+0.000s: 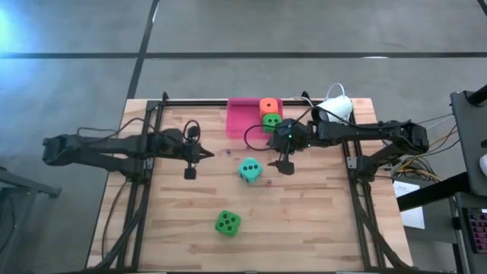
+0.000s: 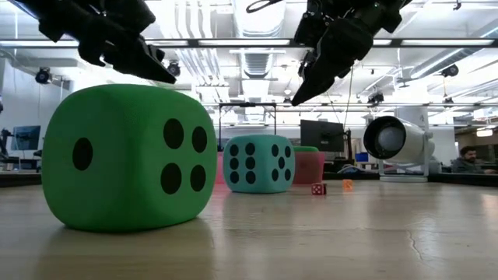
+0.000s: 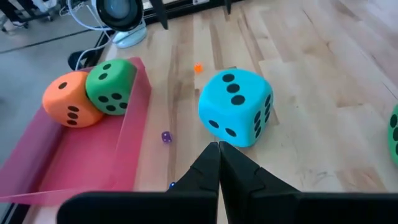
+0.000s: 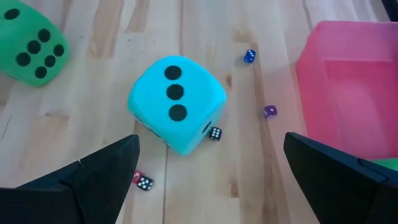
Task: Pick & Place Dice
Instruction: Put the large blue dice into the the pink bin
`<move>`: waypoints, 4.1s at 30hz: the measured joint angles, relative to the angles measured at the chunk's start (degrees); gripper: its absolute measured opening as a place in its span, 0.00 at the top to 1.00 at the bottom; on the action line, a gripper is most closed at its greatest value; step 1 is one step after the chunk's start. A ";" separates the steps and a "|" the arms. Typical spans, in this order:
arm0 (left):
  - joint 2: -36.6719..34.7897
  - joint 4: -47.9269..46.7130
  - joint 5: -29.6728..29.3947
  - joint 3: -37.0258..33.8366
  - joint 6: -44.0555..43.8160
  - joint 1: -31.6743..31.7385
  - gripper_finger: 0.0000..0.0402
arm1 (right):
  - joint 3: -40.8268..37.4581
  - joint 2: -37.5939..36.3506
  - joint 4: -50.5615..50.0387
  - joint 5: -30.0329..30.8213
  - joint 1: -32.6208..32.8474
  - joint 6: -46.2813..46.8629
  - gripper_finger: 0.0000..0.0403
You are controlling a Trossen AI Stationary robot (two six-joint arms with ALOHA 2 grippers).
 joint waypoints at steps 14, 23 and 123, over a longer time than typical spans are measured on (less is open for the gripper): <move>-1.07 0.13 0.02 0.02 -1.81 -0.02 0.98 | 2.76 1.45 0.30 0.05 6.07 -9.82 0.02; -1.07 0.04 0.04 0.02 -1.85 -0.02 0.98 | 3.42 7.48 2.98 0.06 6.07 -27.11 0.02; -0.85 -1.45 0.06 -0.11 -3.46 0.00 0.98 | 30.37 33.36 -17.64 -3.03 3.82 -48.87 0.02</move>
